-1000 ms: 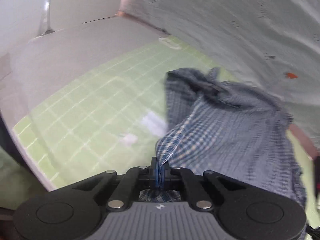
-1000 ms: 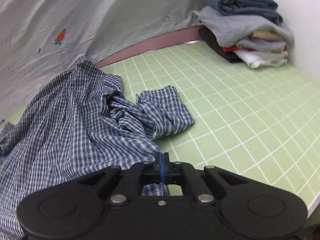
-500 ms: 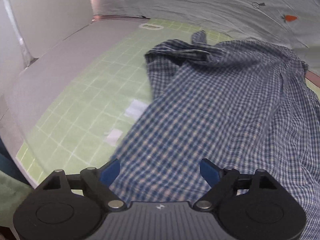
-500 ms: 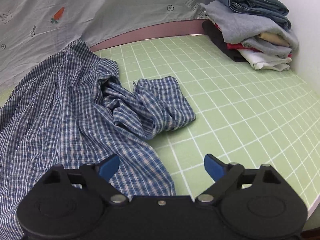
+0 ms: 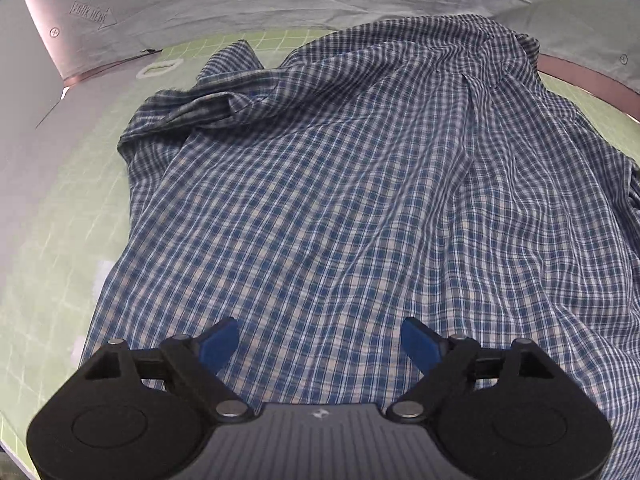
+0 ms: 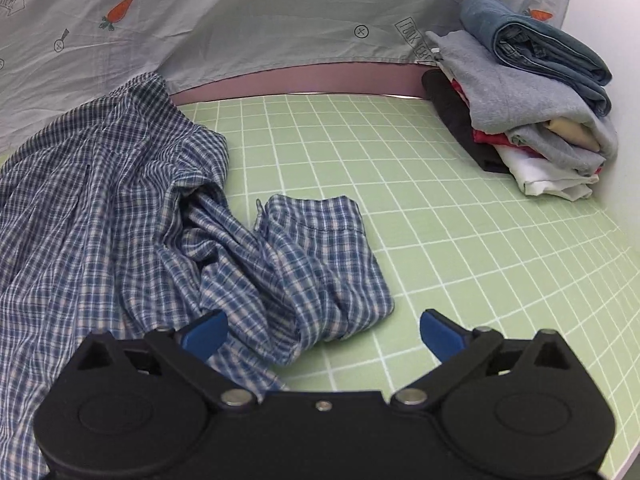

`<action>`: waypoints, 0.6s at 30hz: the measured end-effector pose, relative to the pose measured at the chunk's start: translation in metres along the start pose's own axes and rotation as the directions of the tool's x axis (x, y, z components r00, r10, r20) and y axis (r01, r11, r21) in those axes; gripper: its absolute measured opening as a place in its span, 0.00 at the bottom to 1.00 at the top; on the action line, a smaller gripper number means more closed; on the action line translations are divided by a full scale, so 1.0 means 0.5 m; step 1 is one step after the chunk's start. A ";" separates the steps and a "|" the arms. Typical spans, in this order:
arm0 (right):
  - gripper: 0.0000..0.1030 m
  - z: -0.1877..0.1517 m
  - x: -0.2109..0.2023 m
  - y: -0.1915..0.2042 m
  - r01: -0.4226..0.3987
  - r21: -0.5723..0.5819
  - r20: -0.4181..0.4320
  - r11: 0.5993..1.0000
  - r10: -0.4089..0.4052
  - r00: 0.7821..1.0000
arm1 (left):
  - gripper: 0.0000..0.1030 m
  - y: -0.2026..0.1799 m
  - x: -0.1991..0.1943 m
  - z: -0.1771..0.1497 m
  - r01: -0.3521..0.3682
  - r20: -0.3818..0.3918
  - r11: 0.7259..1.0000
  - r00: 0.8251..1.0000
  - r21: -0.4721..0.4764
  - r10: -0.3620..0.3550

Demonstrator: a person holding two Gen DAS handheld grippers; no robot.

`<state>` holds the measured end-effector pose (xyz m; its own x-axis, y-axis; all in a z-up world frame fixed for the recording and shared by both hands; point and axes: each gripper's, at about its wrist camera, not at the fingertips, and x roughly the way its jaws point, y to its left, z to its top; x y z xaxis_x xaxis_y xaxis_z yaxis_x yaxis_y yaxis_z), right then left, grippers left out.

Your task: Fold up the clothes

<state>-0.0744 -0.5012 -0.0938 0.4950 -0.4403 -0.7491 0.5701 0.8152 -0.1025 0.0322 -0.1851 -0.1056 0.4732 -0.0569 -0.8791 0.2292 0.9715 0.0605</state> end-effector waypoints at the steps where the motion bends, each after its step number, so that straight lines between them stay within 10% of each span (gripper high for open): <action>1: 1.00 0.012 0.009 -0.002 -0.004 -0.010 0.001 1.000 0.004 1.000 | 0.86 -0.007 0.007 0.008 -0.004 0.001 1.000 1.000 0.008 0.004; 7: 0.98 0.072 0.070 -0.006 -0.054 -0.018 -0.015 0.998 0.053 0.998 | 0.86 -0.044 0.057 0.050 -0.016 -0.006 1.000 1.000 0.007 0.016; 14: 0.27 0.110 0.129 -0.005 -0.095 -0.036 -0.086 0.995 0.092 0.992 | 0.95 -0.042 0.083 0.066 -0.015 -0.019 0.997 1.000 -0.075 0.014; 18: 0.07 0.127 0.111 -0.039 -0.093 -0.040 -0.022 0.995 0.092 0.996 | 1.00 -0.040 0.086 0.061 -0.027 -0.014 0.995 1.000 -0.092 0.026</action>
<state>-0.0166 -0.5657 -0.0920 0.5310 -0.3553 -0.7693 0.4952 0.8668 -0.0585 0.0741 -0.2140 -0.1300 0.4669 -0.0285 -0.8838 0.1374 0.9897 0.0406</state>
